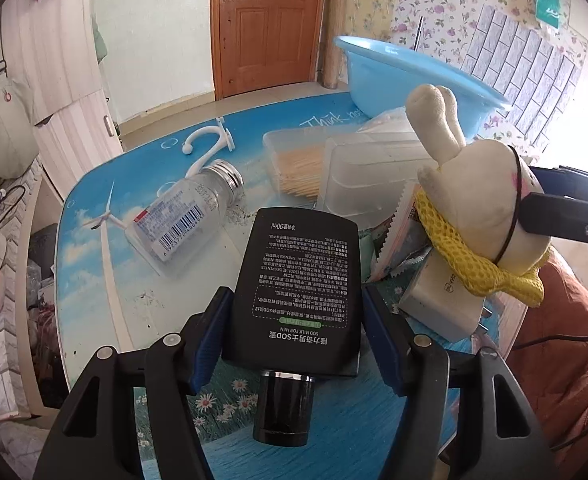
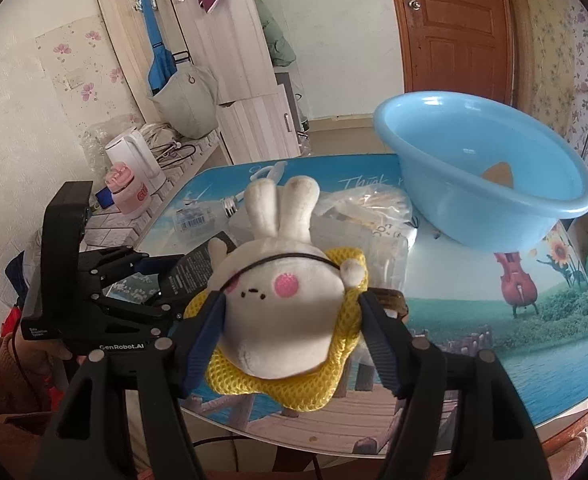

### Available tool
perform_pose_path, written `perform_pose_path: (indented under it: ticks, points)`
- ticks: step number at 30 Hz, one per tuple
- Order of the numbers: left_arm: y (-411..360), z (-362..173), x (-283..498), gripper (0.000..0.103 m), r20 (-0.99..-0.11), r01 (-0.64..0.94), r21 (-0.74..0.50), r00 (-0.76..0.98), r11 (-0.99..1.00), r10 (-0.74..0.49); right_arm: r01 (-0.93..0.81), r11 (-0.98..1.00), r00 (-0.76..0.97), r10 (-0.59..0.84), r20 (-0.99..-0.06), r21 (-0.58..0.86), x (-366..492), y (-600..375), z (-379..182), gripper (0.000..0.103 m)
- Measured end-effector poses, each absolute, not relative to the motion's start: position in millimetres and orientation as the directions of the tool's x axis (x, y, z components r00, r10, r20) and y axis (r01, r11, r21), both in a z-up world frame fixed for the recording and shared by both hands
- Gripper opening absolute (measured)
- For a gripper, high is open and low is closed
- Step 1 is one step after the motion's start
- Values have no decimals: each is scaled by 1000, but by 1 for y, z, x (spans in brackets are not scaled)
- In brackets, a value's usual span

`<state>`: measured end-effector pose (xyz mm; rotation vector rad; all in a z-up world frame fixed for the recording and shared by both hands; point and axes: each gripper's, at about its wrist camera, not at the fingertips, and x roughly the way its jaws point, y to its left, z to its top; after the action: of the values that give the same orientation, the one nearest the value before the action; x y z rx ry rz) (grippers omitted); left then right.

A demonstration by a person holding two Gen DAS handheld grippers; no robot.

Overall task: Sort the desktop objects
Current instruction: 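Grasp the white bunny plush with the right tool while the left tool grasps the black bottle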

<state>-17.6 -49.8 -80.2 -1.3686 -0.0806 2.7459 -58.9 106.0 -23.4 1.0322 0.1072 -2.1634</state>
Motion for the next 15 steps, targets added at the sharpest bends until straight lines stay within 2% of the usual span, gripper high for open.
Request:
perform_pose_path:
  ticks: [8, 10, 11, 12, 15]
  points:
    - [-45, -86, -27, 69, -788, -47, -27, -614, -999, 50, 663, -737, -443, -529, -723, 132, -55, 86, -27, 81]
    - [-46, -85, -27, 63, -785, -39, -34, -617, -999, 51, 666, -733, -441, -536, -720, 138, -55, 85, -27, 75]
    - [-48, -85, -26, 63, -784, -37, -44, -618, -998, 57, 664, -730, -429, -549, -717, 162, -57, 87, -27, 67]
    - [-49, -84, -25, 63, -784, -36, -48, -618, -998, 59, 661, -727, -417, -561, -715, 185, -59, 89, -27, 63]
    - [-53, -82, -21, 63, -783, -29, -68, -618, -997, 71, 645, -734, -421, -573, -703, 211, -62, 97, -25, 59]
